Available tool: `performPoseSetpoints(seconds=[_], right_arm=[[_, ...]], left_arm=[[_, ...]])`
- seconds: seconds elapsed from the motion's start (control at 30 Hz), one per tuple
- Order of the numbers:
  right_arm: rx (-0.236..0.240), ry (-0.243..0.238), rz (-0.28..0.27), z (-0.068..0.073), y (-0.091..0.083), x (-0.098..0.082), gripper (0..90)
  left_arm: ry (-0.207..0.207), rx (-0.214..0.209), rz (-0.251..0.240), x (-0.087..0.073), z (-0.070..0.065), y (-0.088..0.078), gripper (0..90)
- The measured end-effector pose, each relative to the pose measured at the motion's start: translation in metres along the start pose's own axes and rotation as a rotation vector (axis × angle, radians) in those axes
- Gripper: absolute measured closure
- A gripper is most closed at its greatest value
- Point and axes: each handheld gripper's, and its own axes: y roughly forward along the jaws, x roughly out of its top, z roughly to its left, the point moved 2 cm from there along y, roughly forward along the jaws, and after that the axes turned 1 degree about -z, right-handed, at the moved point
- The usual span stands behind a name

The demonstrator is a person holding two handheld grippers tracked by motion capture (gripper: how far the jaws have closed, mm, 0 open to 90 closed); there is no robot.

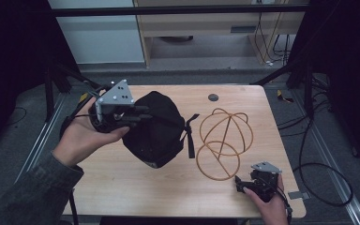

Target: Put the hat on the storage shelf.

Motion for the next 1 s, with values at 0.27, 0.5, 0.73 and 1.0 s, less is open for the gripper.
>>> performPoseSetpoints(seconds=[0.27,0.5,0.73,1.0], right_arm=[[-0.001,0.003,0.001,0.000,0.000,0.000,0.4],[-0.001,0.001,0.001,0.000,0.000,0.000,0.4],[0.000,0.003,0.002,0.000,0.000,0.000,0.4],[0.000,0.003,0.000,0.000,0.000,0.000,0.4]], left_arm=[[0.015,0.005,-0.032,0.017,-0.003,-0.009,73.7],[0.034,-0.002,-0.059,0.039,-0.006,-0.007,73.8],[0.066,-0.023,-0.076,0.068,-0.015,0.005,73.8],[0.085,-0.043,-0.096,0.095,-0.021,0.022,73.8]])
